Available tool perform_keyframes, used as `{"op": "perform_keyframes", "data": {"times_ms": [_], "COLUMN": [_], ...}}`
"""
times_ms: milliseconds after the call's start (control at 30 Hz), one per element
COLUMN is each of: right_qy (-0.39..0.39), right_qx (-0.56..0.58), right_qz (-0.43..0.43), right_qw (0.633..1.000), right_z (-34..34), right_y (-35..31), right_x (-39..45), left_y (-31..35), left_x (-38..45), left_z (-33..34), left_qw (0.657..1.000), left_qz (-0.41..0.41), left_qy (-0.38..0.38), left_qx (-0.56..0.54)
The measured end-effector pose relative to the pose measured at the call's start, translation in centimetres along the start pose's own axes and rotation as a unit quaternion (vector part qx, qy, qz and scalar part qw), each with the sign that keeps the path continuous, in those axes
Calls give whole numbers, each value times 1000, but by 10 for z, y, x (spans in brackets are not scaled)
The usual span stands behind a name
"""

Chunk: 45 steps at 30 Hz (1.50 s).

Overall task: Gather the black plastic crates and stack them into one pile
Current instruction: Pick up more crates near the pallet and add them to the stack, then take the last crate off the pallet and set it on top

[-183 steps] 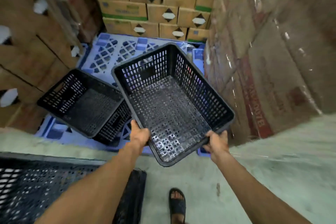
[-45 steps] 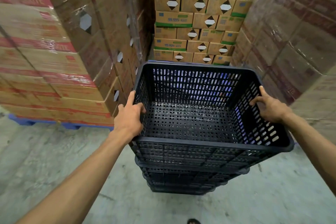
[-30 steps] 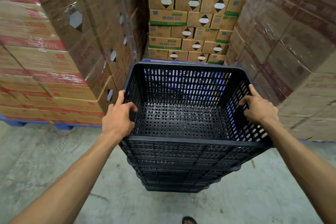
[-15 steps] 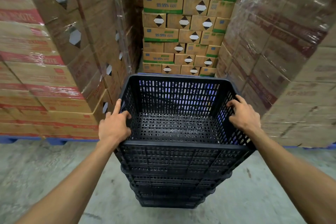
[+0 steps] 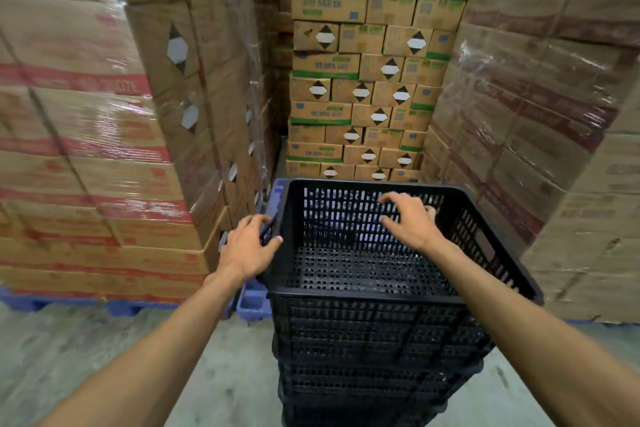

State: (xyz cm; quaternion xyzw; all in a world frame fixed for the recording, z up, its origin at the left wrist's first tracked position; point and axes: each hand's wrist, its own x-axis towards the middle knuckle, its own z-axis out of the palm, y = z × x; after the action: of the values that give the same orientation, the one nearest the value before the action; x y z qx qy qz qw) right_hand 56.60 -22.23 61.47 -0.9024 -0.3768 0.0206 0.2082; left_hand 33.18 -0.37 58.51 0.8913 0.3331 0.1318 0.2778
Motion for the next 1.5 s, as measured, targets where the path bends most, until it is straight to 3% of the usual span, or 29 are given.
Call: {"op": "perform_keyframes", "data": {"times_ms": [133, 300, 533, 833, 1067, 1200, 1500], "right_qy": [-41, -90, -157, -233, -287, -204, -131], "right_qx": [67, 139, 153, 163, 247, 276, 352], "right_qz": [-89, -121, -139, -32, 81, 159, 381], "right_qw": [993, 979, 966, 958, 922, 926, 845], "right_z": [12, 25, 80, 145, 200, 231, 348], "right_y": [-74, -142, -223, -269, -266, -253, -178], "right_x": [24, 71, 173, 286, 340, 368, 387], "left_y": [-38, -79, -144, -216, -255, -291, -313], "left_x": [13, 43, 132, 249, 334, 386, 484], "left_z": [-34, -62, -94, -113, -78, -55, 46], "left_qw": [997, 987, 983, 980, 957, 932, 894], "left_qz": [-50, -73, -77, -89, -66, -90, -116], "left_qy": [-37, -85, -124, -123, -250, -325, -420], "left_qx": [-51, -115, -108, -125, -132, -131, -102]}}
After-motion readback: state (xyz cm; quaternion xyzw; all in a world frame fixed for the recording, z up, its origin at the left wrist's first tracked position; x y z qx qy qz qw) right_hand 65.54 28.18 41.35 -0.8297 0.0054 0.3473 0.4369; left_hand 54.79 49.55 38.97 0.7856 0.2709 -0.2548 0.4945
